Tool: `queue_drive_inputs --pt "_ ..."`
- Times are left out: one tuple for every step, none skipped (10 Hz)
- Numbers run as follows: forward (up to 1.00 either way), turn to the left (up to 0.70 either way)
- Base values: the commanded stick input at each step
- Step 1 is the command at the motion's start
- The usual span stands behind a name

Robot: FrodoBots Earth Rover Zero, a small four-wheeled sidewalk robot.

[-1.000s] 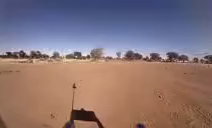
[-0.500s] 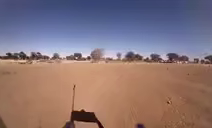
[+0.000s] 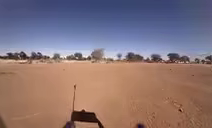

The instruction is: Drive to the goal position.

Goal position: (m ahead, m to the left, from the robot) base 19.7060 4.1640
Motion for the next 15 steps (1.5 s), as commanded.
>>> queue_drive_inputs --pt "0.5 0.0" --pt "0.5 0.0" --pt "0.5 0.0" --pt "0.5 0.0" --pt "0.5 0.0" --pt "0.5 0.0" --pt "0.5 0.0" --pt "0.5 0.0" --pt "0.5 0.0" --pt "0.5 0.0" --pt "0.5 0.0" --pt "0.5 0.0" --pt "0.5 0.0" --pt "0.5 0.0" --pt "0.5 0.0"
